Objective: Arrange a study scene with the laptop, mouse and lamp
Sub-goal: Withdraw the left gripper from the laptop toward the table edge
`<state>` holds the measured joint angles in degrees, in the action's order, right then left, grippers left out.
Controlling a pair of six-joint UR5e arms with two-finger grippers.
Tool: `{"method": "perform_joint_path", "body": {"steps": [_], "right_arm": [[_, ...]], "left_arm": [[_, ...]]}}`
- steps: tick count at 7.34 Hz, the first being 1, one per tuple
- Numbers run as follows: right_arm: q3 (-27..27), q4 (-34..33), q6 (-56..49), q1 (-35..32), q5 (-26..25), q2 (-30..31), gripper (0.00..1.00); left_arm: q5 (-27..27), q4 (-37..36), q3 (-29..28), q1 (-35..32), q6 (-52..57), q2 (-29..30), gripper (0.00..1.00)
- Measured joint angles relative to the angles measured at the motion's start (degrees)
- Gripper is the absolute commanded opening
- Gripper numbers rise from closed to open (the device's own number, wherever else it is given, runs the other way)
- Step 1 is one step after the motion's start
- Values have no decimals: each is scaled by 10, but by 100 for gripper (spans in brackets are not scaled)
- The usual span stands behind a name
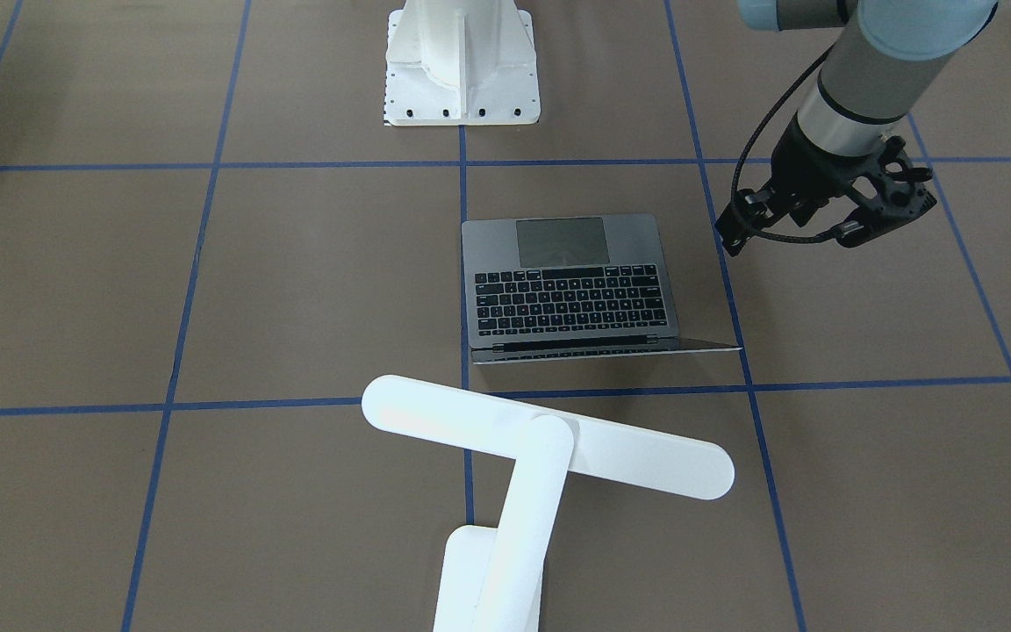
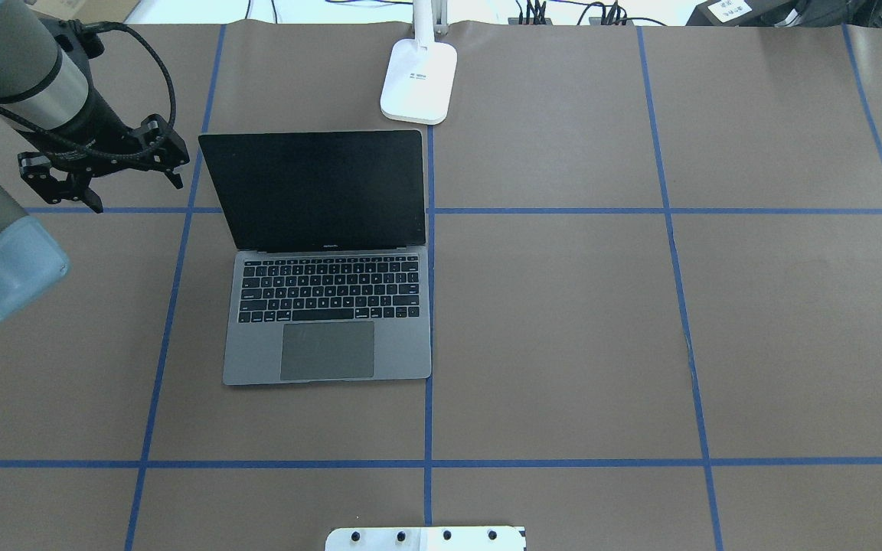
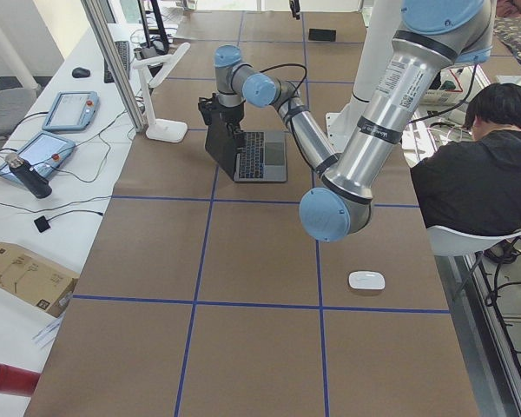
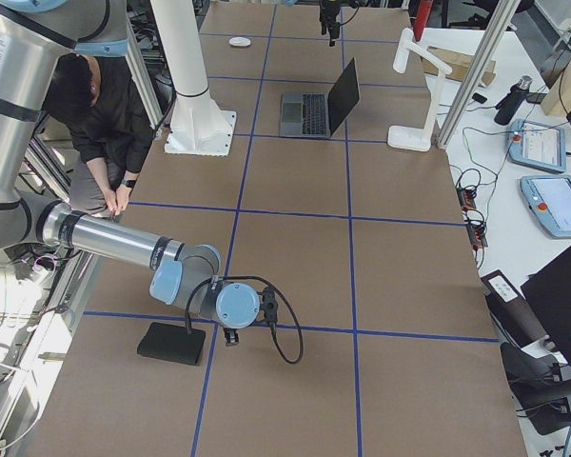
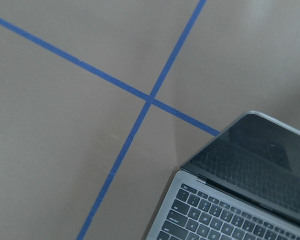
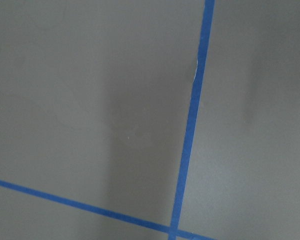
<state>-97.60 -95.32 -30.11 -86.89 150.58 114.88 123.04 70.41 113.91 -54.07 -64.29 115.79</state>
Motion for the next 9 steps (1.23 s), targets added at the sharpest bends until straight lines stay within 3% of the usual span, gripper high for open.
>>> {"method": "perform_joint_path", "body": {"steps": [3,9], "right_arm": [[31,-1,-78,18,17,13,100],[65,2,-95,54,13,-33,100]], "left_arm": [[0,1,3,0,81,-13,100],[0,2,9,2,89,-16,100]]}}
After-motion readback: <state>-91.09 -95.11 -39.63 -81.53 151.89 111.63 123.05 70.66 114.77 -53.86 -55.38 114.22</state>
